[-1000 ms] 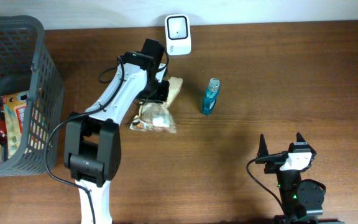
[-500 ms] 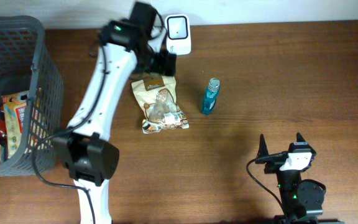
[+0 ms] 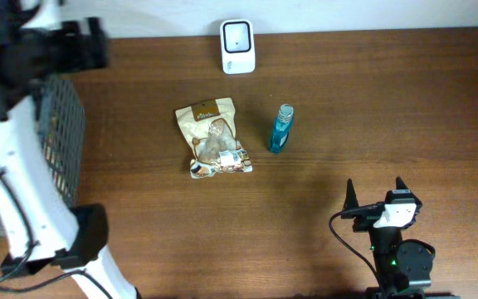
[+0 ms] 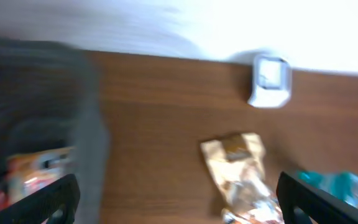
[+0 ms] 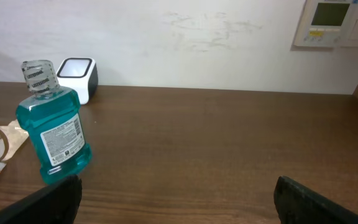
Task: Scan the item barcode
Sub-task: 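Place the PanTree bag on the table left of the bottle, release, then reach into the basket and grasp the yellow printed snack bag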
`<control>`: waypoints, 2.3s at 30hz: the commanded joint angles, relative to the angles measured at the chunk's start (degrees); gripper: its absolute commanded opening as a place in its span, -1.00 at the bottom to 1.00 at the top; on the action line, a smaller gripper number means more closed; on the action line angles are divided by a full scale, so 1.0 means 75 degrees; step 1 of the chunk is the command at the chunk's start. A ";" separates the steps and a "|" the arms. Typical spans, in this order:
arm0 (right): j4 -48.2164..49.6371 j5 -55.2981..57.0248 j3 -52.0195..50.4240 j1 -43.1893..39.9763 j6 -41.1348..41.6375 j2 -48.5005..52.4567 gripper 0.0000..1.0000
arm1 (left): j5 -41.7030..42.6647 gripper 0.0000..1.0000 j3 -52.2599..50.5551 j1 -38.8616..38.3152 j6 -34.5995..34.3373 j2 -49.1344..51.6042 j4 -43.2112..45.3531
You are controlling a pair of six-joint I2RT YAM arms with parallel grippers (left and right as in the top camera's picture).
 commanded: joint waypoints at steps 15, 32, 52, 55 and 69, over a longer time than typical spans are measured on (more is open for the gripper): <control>-0.0023 0.0012 -0.0070 -0.0050 -0.0012 -0.0058 0.97 | -0.1609 0.98 -0.4424 0.3646 -0.0061 -0.0140 0.1976; -0.0023 0.0012 -0.0070 -0.0050 -0.0012 -0.0058 0.97 | -0.1023 0.99 -0.9352 0.3614 0.1585 -0.0140 0.5435; -0.0023 0.0012 -0.0070 -0.0050 -0.0012 -0.0058 0.96 | -0.1058 0.67 -1.1223 0.2911 0.2037 0.0044 0.7839; -0.0023 0.0012 -0.0070 -0.0050 -0.0012 -0.0058 0.97 | -0.1743 0.67 -1.1226 0.2935 0.2034 0.0221 0.7761; -0.0023 0.0012 -0.0070 -0.0050 -0.0012 -0.0058 0.97 | -0.2693 -0.97 -1.1176 0.2932 0.1993 0.0440 0.7662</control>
